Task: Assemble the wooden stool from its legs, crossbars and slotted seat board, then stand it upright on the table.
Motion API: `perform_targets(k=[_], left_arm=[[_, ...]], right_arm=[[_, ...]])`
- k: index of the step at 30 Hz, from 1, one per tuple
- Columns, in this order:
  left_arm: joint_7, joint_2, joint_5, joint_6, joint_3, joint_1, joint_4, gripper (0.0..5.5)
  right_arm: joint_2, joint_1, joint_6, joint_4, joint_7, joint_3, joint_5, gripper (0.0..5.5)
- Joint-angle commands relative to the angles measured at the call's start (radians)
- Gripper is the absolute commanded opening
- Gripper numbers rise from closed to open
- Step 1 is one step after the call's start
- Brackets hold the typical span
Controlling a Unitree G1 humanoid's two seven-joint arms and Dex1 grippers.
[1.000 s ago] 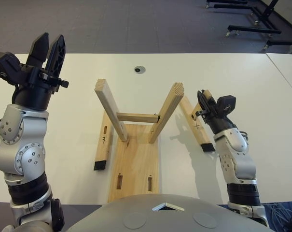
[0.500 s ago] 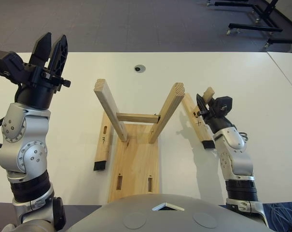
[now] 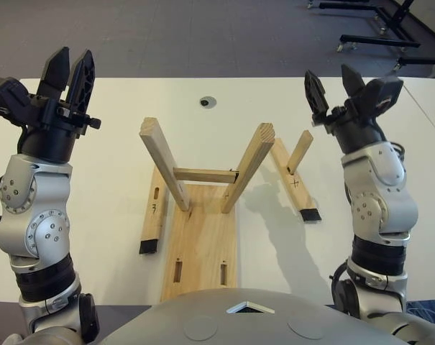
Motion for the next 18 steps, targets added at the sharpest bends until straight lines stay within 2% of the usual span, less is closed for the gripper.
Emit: perform_targets(k=[1,4,9,12,18], left_arm=[[-0.009,-0.016,0.015,-0.018,-0.017,-0.010,0.016,2.02],[-0.010,-0.024,0.022,-0.028,-0.024,-0.008,0.016,2.02],[-0.003,-0.036,0.029,-0.044,-0.013,0.029,-0.005,2.02],[0.008,-0.050,0.039,-0.055,-0.018,0.043,-0.017,2.02],[0.019,-0.073,0.058,-0.069,-0.024,0.071,-0.027,2.02]], right_arm=[[-0.004,-0.043,0.055,-0.031,-0.028,0.099,-0.079,3.90],[-0.018,-0.062,0.091,-0.026,-0.032,0.124,-0.112,3.90],[-0.040,-0.158,0.200,0.001,-0.029,0.049,-0.061,3.90],[-0.064,-0.140,0.274,-0.001,-0.013,0.066,-0.064,3.90],[-0.061,-0.226,0.280,-0.001,0.012,0.033,-0.035,3.90]])
